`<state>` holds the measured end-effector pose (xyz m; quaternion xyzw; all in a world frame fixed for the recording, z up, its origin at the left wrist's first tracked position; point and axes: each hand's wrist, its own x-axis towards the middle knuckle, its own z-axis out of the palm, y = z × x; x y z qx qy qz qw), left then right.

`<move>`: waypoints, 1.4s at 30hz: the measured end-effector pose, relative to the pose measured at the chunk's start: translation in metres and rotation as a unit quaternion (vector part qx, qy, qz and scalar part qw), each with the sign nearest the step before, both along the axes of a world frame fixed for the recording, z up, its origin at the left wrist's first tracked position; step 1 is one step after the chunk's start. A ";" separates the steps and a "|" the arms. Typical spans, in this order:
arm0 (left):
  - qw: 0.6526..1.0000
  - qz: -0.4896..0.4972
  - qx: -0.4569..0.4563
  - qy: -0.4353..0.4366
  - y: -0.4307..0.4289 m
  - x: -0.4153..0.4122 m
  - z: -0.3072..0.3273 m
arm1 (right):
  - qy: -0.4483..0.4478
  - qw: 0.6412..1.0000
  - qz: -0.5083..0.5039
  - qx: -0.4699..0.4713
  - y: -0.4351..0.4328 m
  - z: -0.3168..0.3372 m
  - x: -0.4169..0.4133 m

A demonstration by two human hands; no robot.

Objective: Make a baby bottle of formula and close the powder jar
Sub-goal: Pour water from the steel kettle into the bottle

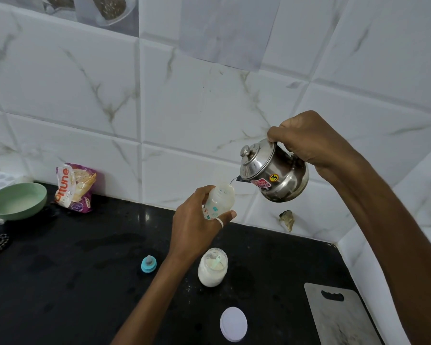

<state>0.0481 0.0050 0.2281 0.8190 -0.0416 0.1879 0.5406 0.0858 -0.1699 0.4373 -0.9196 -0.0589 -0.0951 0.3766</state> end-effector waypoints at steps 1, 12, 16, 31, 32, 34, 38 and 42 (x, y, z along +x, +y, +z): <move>1.000 0.000 0.000 0.000 0.000 0.000 0.000 | 0.000 1.000 0.001 0.000 0.000 0.000 0.000; 1.000 -0.002 0.004 -0.002 0.000 -0.001 0.000 | 0.005 1.000 0.004 -0.008 0.003 0.002 -0.001; 1.000 -0.002 -0.001 -0.002 0.001 -0.002 -0.001 | 0.006 1.000 0.000 -0.010 0.005 0.002 -0.001; 1.000 -0.004 -0.003 -0.005 0.002 -0.003 -0.001 | 0.009 1.000 0.002 -0.017 0.006 0.002 -0.001; 1.000 -0.004 -0.003 -0.005 0.002 -0.003 -0.001 | 0.009 1.000 0.002 -0.017 0.005 0.002 -0.001; 1.000 -0.003 -0.001 -0.006 0.002 -0.002 0.000 | 0.010 1.000 0.003 -0.016 0.005 0.002 0.000; 1.000 -0.003 0.000 -0.003 0.002 -0.002 -0.001 | 0.010 1.000 0.005 -0.016 0.005 0.002 0.000; 1.000 -0.003 0.000 -0.004 0.002 -0.001 0.000 | 0.011 1.000 0.007 -0.015 0.005 0.003 0.000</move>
